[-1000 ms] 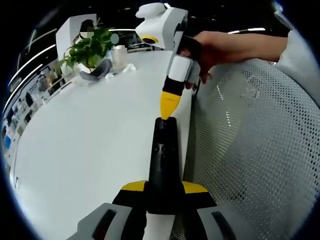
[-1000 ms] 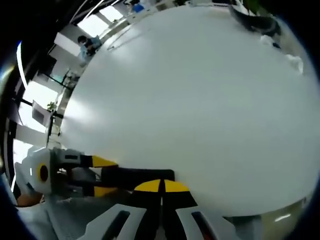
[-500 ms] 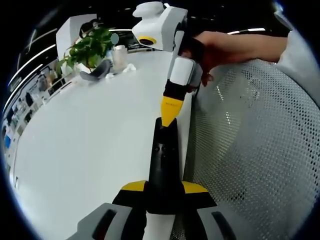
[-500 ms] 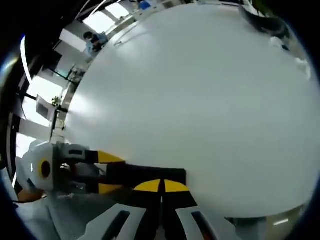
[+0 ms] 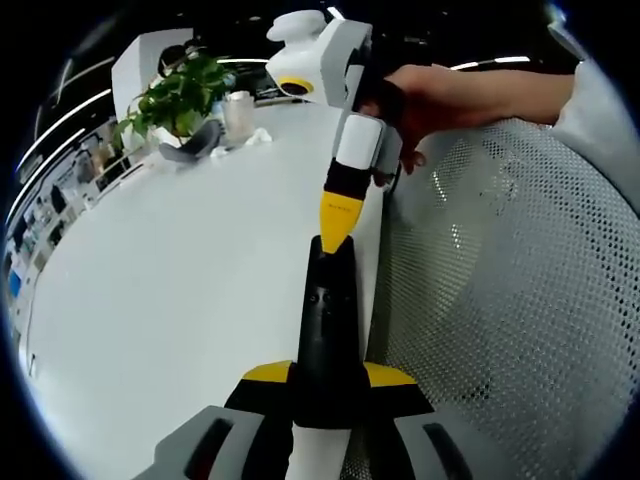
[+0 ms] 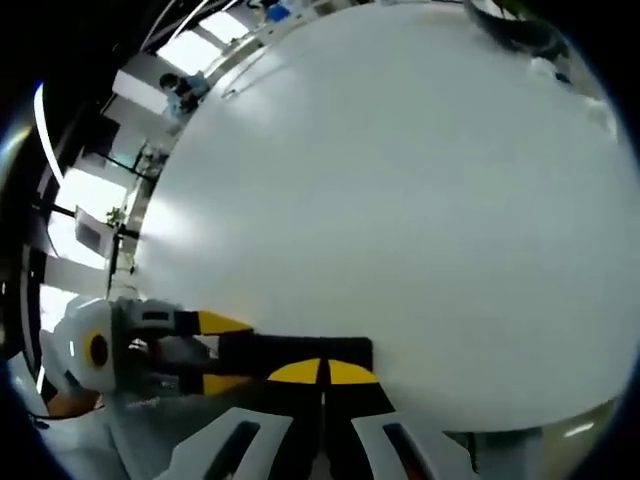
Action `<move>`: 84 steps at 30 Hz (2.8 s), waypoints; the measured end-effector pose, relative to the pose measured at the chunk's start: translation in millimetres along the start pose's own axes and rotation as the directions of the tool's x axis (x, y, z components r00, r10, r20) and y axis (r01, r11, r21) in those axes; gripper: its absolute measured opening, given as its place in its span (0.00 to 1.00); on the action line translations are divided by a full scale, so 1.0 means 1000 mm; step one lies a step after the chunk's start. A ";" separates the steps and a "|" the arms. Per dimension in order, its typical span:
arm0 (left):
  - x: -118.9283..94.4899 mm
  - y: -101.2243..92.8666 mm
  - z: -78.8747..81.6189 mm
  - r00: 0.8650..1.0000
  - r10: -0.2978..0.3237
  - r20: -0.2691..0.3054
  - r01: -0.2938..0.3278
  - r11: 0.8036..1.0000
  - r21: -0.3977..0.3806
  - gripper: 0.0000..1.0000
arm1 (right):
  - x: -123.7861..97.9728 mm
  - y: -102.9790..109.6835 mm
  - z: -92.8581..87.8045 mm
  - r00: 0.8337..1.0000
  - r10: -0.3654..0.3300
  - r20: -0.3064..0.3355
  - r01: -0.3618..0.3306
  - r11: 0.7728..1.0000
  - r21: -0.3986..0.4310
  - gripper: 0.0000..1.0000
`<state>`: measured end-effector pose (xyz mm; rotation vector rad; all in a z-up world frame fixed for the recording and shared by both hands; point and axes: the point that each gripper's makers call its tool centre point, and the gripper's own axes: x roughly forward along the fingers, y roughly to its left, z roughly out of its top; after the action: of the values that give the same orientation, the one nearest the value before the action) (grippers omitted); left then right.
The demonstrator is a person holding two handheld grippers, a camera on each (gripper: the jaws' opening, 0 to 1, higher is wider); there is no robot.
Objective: Press the specified remote control buttons in sequence, fully releasing each button before pressing the next.
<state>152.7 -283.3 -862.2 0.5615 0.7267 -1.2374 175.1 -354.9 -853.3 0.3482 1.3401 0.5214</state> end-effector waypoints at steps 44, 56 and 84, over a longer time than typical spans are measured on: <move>0.002 0.000 0.001 1.000 -0.005 0.008 0.005 1.000 -0.001 0.24 | -0.001 -0.004 0.004 1.000 0.003 0.024 -0.006 0.993 0.115 0.00; 0.001 0.000 0.001 1.000 -0.003 0.014 0.003 1.000 -0.001 0.24 | -0.001 -0.002 0.003 1.000 -0.022 0.011 0.022 0.999 0.035 0.00; 0.002 0.001 0.002 1.000 -0.005 0.026 0.006 1.000 -0.003 0.24 | 0.004 0.007 -0.001 1.000 -0.008 0.000 0.008 0.998 -0.062 0.00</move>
<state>154.3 -285.8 -861.8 0.5401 0.7092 -1.2462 173.7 -346.4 -853.3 0.2913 1.3225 0.5548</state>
